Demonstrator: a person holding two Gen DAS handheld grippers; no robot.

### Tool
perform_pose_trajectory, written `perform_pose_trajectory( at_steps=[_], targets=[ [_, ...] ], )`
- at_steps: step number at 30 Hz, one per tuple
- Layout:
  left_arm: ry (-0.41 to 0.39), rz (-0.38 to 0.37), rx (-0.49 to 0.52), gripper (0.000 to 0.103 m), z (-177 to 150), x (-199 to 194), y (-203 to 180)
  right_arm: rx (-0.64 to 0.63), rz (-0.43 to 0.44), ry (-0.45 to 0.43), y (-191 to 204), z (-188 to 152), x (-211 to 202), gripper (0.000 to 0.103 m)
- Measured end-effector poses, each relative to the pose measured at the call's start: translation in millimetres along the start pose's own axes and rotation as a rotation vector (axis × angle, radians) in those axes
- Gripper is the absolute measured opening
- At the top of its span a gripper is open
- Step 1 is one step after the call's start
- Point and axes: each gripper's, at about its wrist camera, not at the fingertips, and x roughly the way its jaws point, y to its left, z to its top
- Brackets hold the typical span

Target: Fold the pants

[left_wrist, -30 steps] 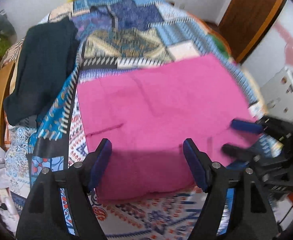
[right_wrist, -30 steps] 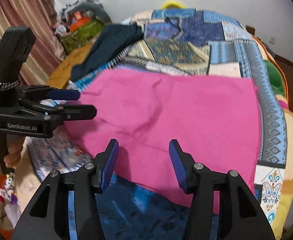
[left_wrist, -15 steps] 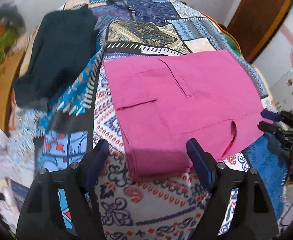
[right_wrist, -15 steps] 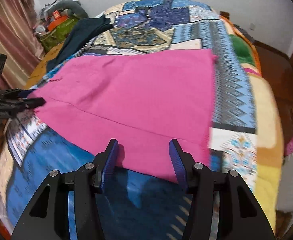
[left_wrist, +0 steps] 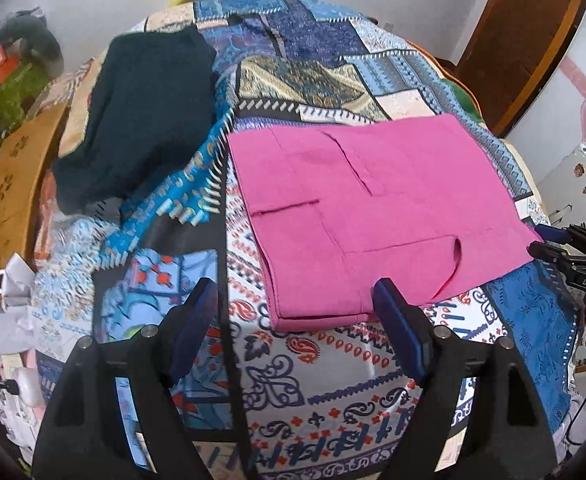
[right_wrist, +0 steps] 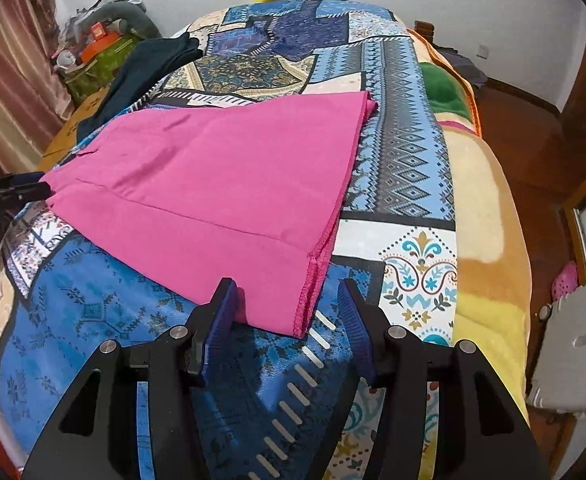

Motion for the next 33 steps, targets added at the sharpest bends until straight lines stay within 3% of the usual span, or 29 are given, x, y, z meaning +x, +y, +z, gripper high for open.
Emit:
perform_pose_trajectory(
  at_steps=[5, 14, 20, 25, 33],
  targets=[
    [-0.038, 0.058, -0.008, 0.081, 21.0, -6.6, 10.8, -0.008, 0.006, -0.049, -0.2, 17.8, -9.9, 0.048],
    [-0.023, 0.016, -0.104, 0.079, 72.1, 24.6, 33.4, 0.005, 0.006, -0.124, -14.8, 65.8, -6.0, 0.048],
    [0.028, 0.028, -0.124, 0.070, 99.0, 59.5, 41.8, 0.029, -0.002, -0.107, -37.1, 99.2, 23.5, 0.048],
    [0.073, 0.013, -0.113, 0.049, 107.8, 85.0, 43.3, 0.058, -0.007, -0.085, -57.4, 126.6, 54.5, 0.048],
    [0.163, -0.097, -0.167, 0.049, 107.2, 118.1, 49.4, 0.112, -0.028, -0.004, -86.6, 157.9, 108.4, 0.048]
  ],
)
